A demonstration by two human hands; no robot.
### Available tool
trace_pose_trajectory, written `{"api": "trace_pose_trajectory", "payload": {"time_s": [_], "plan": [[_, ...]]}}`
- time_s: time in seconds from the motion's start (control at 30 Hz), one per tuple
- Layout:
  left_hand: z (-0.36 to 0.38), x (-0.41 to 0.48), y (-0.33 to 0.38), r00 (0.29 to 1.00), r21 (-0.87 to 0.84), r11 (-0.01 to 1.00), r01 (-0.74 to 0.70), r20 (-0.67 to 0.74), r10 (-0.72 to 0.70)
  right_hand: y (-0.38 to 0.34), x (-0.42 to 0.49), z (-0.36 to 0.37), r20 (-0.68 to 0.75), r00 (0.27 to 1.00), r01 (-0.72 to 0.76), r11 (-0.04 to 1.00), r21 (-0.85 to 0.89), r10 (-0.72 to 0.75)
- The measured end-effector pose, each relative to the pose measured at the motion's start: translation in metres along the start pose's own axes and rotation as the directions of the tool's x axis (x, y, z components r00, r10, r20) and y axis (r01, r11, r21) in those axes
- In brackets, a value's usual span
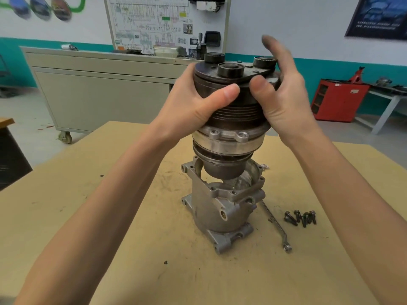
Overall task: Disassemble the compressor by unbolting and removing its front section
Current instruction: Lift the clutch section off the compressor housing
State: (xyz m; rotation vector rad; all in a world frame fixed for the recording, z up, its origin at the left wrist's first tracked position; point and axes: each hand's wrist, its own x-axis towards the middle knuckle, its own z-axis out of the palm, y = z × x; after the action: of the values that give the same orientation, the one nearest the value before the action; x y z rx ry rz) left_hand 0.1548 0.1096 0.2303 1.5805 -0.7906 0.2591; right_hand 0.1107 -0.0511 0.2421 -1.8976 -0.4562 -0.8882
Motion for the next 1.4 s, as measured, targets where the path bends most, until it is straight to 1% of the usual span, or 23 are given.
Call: {"api": "trace_pose_trajectory", "payload": {"time_s": [0.17,0.3,0.43,0.57,0.67,0.8,0.93,1.07,1.17,1.23,1.33,1.4], "plan": [[-0.025,-0.008,0.011,0.998,0.018,1.000,-0.025,-0.060,0.026,-0.017,0.009,0.021,0.046,0.998,0.039,0.999,0.031,-0.040],[-0.052,-0.018,0.018,0.997,0.058,0.998,-0.027,-0.076,0.032,-0.030,0.012,0.047,0.071,0.995,0.061,0.996,0.069,-0.066],[-0.081,-0.033,0.020,0.994,0.099,0.995,-0.027,-0.102,0.037,-0.043,0.013,0.076,0.116,0.991,0.056,0.992,0.112,-0.069],[-0.114,-0.051,0.015,0.997,0.150,0.989,-0.017,-0.073,0.028,-0.052,0.005,0.108,0.168,0.984,0.038,0.988,0.150,-0.064],[-0.135,-0.065,0.005,1.000,0.192,0.981,-0.007,-0.013,0.010,-0.048,-0.006,0.135,0.159,0.987,0.002,0.989,0.145,-0.025],[-0.155,-0.082,-0.019,0.997,0.170,0.983,0.067,0.025,-0.073,-0.036,-0.022,0.168,0.136,0.988,-0.083,0.989,0.119,0.066],[-0.168,-0.098,-0.051,0.986,0.135,0.977,0.167,-0.016,-0.167,-0.020,-0.035,0.196,0.192,0.973,-0.142,0.989,0.043,0.131],[-0.179,-0.105,-0.077,0.966,0.133,0.957,0.257,-0.011,-0.258,0.002,-0.044,0.216,0.258,0.948,-0.207,0.977,0.055,0.187],[-0.188,-0.100,-0.087,0.963,0.168,0.949,0.267,-0.009,-0.270,0.013,-0.045,0.226,0.246,0.947,-0.229,0.970,0.076,0.204],[-0.190,-0.095,-0.092,0.960,0.157,0.947,0.279,-0.017,-0.280,0.017,-0.038,0.230,0.237,0.949,-0.231,0.970,0.075,0.208],[-0.185,-0.096,-0.099,0.957,0.168,0.944,0.284,0.003,-0.289,0.026,-0.035,0.233,0.286,0.932,-0.253,0.965,0.064,0.225],[-0.178,-0.100,-0.107,0.952,0.164,0.939,0.302,0.001,-0.306,0.037,-0.044,0.235,0.311,0.915,-0.294,0.953,0.076,0.258]]}}
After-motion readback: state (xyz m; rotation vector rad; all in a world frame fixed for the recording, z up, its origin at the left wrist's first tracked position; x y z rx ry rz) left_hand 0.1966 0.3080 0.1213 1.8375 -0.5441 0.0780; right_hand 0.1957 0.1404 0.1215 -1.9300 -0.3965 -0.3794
